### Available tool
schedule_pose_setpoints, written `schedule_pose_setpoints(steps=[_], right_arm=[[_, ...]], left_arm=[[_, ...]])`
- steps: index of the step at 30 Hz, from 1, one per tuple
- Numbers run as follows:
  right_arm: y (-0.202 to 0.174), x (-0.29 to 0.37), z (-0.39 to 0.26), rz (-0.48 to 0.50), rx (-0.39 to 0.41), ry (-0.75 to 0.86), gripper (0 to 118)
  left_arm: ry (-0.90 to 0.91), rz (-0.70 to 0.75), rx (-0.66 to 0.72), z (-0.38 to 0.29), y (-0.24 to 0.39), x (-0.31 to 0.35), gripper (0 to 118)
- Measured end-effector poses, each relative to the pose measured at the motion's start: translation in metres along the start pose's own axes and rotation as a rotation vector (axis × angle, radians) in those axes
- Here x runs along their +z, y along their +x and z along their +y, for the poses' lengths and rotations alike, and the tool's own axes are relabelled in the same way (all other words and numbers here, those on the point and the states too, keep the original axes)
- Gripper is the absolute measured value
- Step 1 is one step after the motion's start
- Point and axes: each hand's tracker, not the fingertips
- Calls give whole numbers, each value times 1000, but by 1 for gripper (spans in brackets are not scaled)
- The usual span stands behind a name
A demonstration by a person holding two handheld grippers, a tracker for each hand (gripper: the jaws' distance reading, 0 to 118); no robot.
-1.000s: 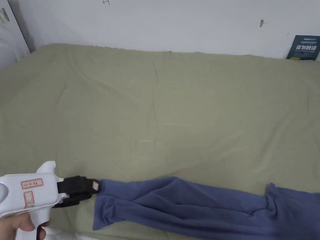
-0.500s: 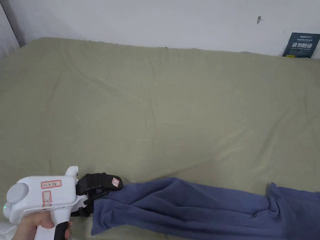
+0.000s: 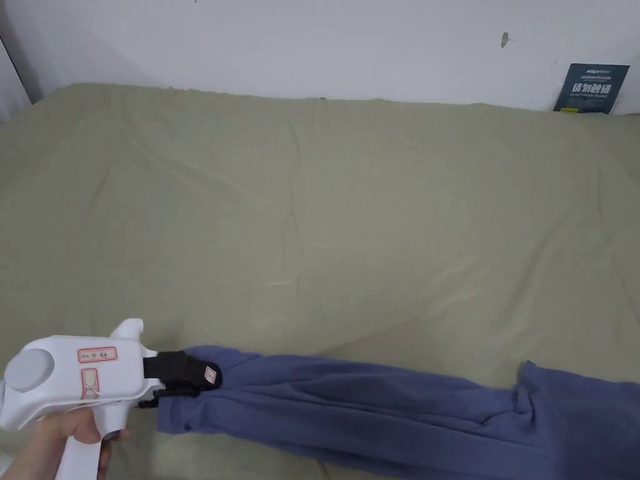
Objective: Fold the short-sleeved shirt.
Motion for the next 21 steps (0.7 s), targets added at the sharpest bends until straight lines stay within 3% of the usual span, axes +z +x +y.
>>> schedule_pose_setpoints(steps=[6,13,21], right_arm=[[5,-2,2,-1,2,-2,0],[10,-3,5,-1,47,12,0],[15,2,-3,31,34,15,0]], left_arm=[[78,143,-52,27,-12,33,2],[52,175,-71,10,25,62,2],[19,484,-365,-17,133,45,2]])
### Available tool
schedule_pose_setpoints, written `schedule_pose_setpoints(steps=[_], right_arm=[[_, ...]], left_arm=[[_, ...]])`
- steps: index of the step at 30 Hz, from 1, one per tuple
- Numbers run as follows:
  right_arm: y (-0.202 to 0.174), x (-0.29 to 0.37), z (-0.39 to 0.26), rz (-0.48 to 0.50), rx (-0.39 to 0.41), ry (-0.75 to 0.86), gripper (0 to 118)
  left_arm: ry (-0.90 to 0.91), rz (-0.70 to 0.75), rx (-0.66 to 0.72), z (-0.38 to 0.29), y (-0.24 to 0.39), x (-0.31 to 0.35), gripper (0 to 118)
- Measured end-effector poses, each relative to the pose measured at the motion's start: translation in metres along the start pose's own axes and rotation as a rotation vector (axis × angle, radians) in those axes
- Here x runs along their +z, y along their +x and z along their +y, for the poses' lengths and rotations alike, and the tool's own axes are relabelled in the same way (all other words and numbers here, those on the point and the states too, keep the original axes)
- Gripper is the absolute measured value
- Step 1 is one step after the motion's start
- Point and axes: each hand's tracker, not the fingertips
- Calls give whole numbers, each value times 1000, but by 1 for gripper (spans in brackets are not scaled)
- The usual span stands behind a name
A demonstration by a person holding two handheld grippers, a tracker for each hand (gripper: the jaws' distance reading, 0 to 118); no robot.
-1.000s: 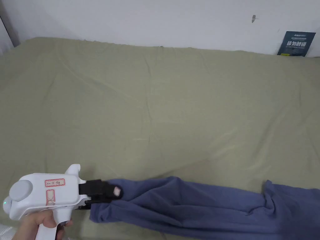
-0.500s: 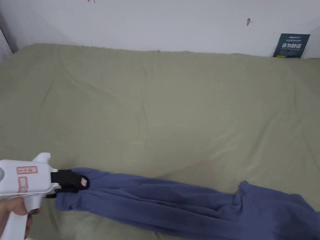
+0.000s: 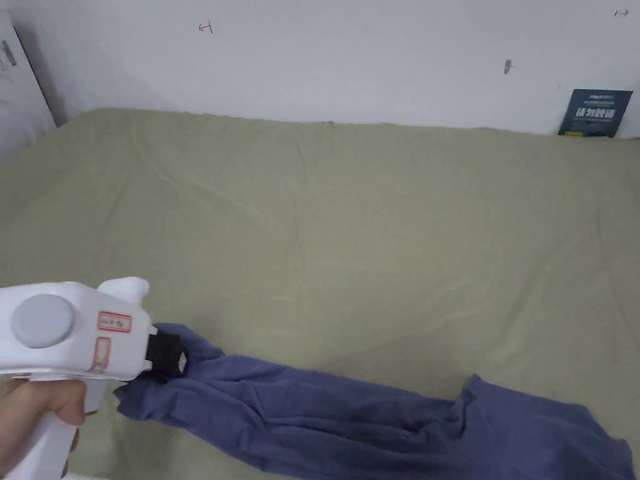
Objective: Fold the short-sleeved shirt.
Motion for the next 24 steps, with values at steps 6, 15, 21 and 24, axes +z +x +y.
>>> schedule_pose_setpoints(steps=[6,15,21,24], right_arm=[[10,12,-10,-9,-2,-1,0],[32,23,-20,-28,-41,16,0],[45,24,-18,-51,-53,3,0],[48,20,-17,-54,-84,-3,0]], left_arm=[[-24,95,-180,-6,113,-11,2],[-127,144,-330,-26,217,-134,12],[-111,7,-277,-41,245,-160,112],[-110,-38,-260,-33,239,-137,112]])
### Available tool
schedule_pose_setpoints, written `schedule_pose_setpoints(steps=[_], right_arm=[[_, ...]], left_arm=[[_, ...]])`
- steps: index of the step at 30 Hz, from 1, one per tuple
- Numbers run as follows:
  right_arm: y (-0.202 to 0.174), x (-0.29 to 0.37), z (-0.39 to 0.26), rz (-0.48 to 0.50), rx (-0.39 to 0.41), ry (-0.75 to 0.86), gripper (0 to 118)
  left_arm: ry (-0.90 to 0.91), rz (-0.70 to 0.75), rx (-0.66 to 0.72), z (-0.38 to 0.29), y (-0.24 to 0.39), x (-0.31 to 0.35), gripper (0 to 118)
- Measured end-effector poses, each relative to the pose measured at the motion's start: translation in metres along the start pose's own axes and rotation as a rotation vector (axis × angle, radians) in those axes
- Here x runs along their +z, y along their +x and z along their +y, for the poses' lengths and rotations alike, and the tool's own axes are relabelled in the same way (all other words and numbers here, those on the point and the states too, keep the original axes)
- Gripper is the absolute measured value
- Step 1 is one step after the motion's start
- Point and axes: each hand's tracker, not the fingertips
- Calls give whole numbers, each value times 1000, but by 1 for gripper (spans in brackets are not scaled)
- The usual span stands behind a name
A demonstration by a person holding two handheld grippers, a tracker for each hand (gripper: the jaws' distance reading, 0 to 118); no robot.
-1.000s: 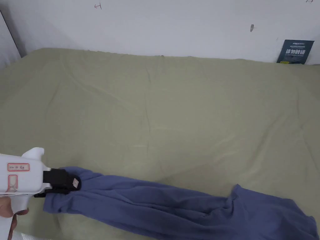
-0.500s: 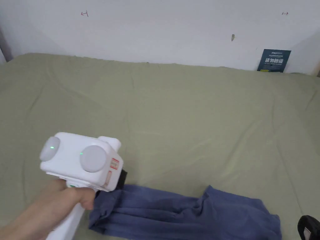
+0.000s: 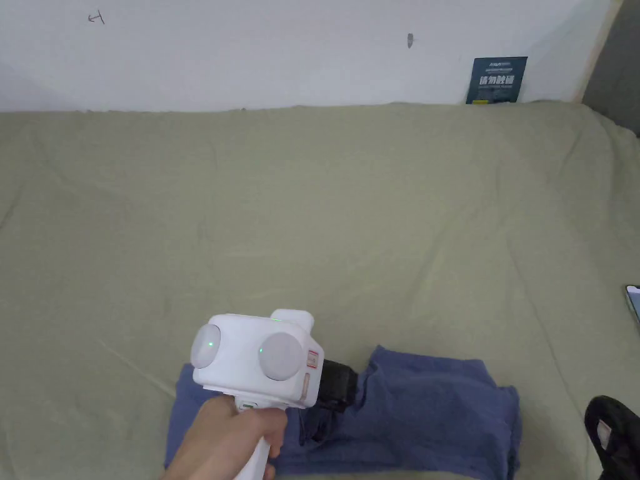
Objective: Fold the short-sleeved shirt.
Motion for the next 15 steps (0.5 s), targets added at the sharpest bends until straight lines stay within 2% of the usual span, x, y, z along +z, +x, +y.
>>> schedule_pose_setpoints(steps=[4,5,6,7,8,9,11,12,15], right_arm=[[-1,-3,-1,11,-22,-4,0],[-4,-3,-2,14,-22,-6,0],[-5,-3,-3,18,-22,-9,0],[-6,-3,-3,23,-23,-14,0],[-7,-4,-4,30,-29,-21,0],[-8,-5,-5,36,-37,-27,0],[-11,-6,-7,44,-47,-36,0],[-12,-7,-8,46,-51,-41,0],[-14,-8,-10,52,-51,-55,0]], left_arm=[[66,-25,60,-3,-36,49,110],[76,-21,78,-13,-42,69,104],[114,-31,118,-19,-55,80,91],[134,-44,148,-23,-67,87,64],[127,-57,177,-26,-81,90,9],[128,-82,242,-22,-103,76,0],[120,-100,311,-25,-126,68,0],[94,-120,297,-27,-133,64,0],[96,-264,343,-22,-152,35,0]])
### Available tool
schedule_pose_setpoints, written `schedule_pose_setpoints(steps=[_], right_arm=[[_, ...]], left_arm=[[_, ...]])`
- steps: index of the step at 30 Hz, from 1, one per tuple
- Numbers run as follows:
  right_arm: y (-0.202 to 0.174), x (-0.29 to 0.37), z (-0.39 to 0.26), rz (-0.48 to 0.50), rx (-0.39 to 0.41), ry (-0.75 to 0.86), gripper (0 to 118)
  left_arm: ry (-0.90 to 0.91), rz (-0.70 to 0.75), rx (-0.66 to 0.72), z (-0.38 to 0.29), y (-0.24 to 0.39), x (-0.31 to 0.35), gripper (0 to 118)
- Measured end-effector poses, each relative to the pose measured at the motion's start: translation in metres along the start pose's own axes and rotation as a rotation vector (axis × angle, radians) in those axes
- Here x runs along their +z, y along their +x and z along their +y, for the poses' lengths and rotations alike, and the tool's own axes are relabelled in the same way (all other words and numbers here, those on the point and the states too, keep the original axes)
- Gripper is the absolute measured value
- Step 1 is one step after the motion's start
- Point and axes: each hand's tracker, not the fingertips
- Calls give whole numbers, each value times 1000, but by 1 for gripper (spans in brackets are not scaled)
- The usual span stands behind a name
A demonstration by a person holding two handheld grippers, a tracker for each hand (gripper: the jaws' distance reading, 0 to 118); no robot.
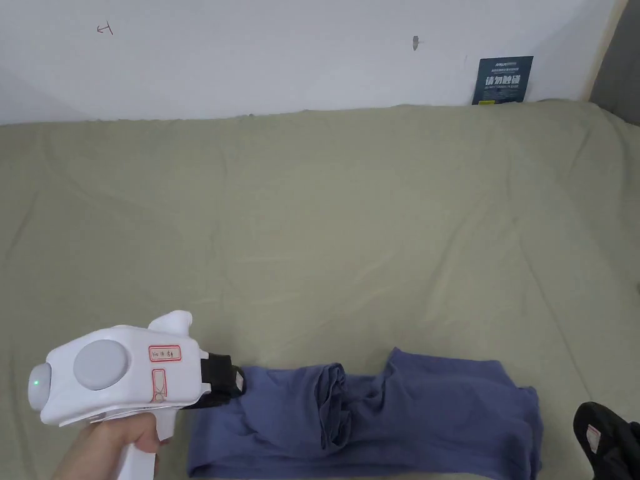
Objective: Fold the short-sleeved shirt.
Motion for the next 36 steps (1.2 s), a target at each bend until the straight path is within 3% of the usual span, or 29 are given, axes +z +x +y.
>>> schedule_pose_setpoints(steps=[8,12,17,21,26,29,34,35,36], right_arm=[[-3,-1,4,-4,8,-22,0],[-1,-6,3,-13,18,-45,0],[-7,-13,4,-4,11,-59,0],[-15,-17,6,11,20,-53,0],[-26,-25,8,45,49,-61,0],[-34,-29,7,60,54,-66,0],[-47,-30,6,80,66,-89,0],[-47,-31,4,84,64,-92,0],[-48,-31,4,86,64,-93,0]], left_arm=[[-190,-198,59,-36,33,-106,0],[-171,-230,69,-44,31,-124,0],[-185,-250,61,-41,36,-98,0],[-71,-205,-27,-22,17,-32,0],[95,-5,-65,-16,-25,54,0],[81,56,2,-16,-60,61,0],[60,-36,45,-20,-86,44,0],[65,-90,48,-19,-89,41,13],[59,-137,52,-18,-90,38,45]])
